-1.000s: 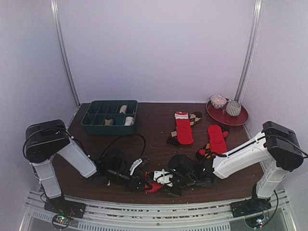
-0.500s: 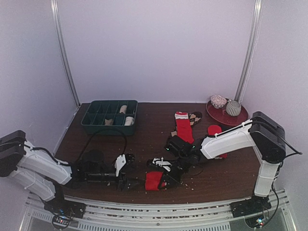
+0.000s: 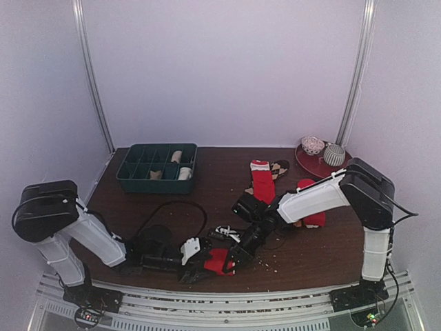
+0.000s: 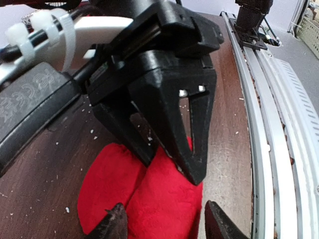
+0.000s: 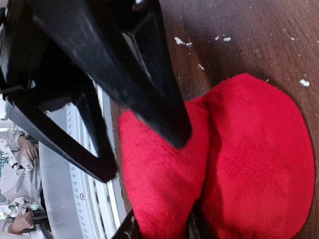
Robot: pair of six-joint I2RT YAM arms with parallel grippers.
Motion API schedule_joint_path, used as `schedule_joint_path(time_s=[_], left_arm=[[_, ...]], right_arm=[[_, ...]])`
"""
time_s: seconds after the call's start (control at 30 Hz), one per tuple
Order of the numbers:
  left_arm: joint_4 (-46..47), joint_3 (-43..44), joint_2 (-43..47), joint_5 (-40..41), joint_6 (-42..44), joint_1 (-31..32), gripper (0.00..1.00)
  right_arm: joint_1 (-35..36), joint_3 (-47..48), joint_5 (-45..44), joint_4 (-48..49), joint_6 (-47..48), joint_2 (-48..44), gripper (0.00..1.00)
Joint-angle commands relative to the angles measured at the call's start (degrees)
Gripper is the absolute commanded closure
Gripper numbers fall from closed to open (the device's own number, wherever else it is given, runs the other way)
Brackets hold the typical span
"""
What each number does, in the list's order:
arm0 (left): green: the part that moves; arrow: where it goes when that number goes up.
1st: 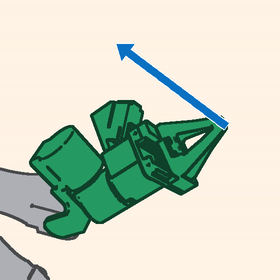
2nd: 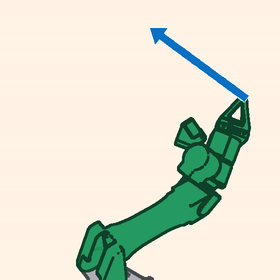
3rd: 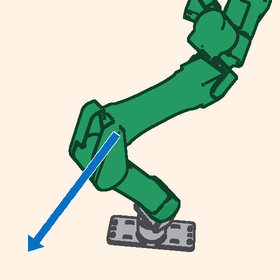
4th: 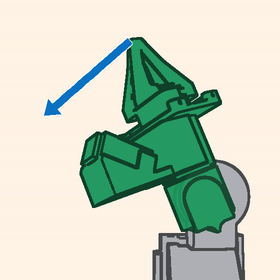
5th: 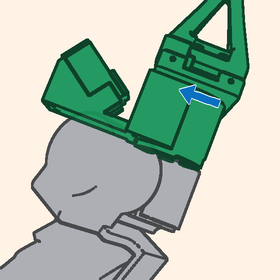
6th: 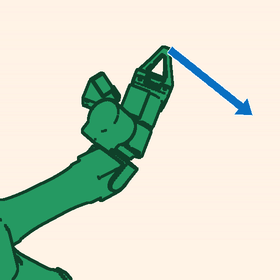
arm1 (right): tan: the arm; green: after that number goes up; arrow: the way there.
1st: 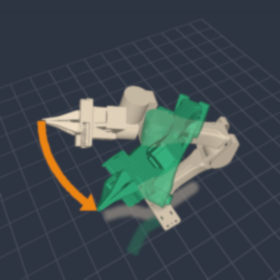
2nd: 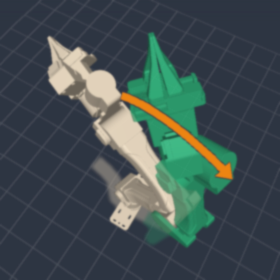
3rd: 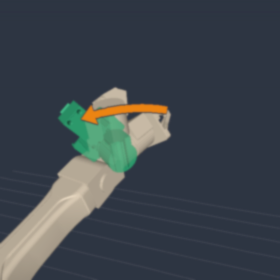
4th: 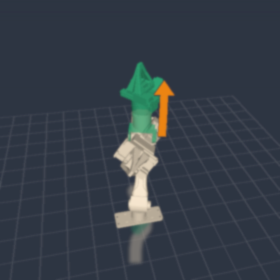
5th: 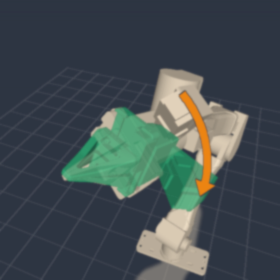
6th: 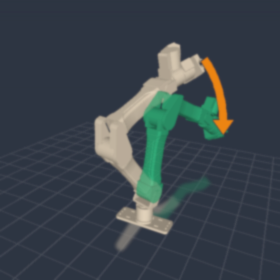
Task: Roll the socks
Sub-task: Roll a pair of socks at the center of the board.
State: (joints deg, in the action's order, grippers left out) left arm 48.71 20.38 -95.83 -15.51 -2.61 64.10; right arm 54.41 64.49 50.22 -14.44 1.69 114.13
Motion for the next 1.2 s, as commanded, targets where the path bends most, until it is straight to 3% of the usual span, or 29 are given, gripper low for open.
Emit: schedule_joint_path(time_s=[0.0,0.13,0.27,0.4,0.57,0.77,0.93,1.17], left_arm=[[0.5,3.6,-3.9,-0.2,0.1,0.2,0.51],[-0.4,5.0,-6.5,-0.6,-1.8,0.2,0.70],[-4.3,6.2,-7.7,0.3,-3.7,0.2,1.00],[-7.7,5.8,-7.3,2.1,-8.1,0.0,1.00],[-14.8,6.3,-6.8,-0.4,-15.8,-0.8,1.00],[-23.7,7.5,-7.4,-10.8,-24.5,-5.5,1.00],[-30.6,9.9,-9.0,-13.7,-24.7,-6.6,1.00],[-31.3,10.8,-11.0,-15.3,-25.7,-7.0,1.00]], right_arm=[[0.3,-2.8,-5.7,-9.8,-0.4,4.7,0.75],[0.2,-3.3,-5.9,-9.5,-0.1,4.5,0.74],[0.2,-4.2,-6.3,-8.2,-0.7,3.5,0.72],[0.1,-5.6,-9.7,-5.1,-1.8,0.0,0.68],[0.2,-14.5,-21.7,11.6,-3.6,-15.4,0.57],[6.5,-27.5,-37.4,28.9,8.6,-31.8,0.47],[11.6,-27.5,-44.7,29.4,17.2,-30.9,0.43],[14.4,-22.3,-44.9,26.4,22.3,-23.5,0.43]])
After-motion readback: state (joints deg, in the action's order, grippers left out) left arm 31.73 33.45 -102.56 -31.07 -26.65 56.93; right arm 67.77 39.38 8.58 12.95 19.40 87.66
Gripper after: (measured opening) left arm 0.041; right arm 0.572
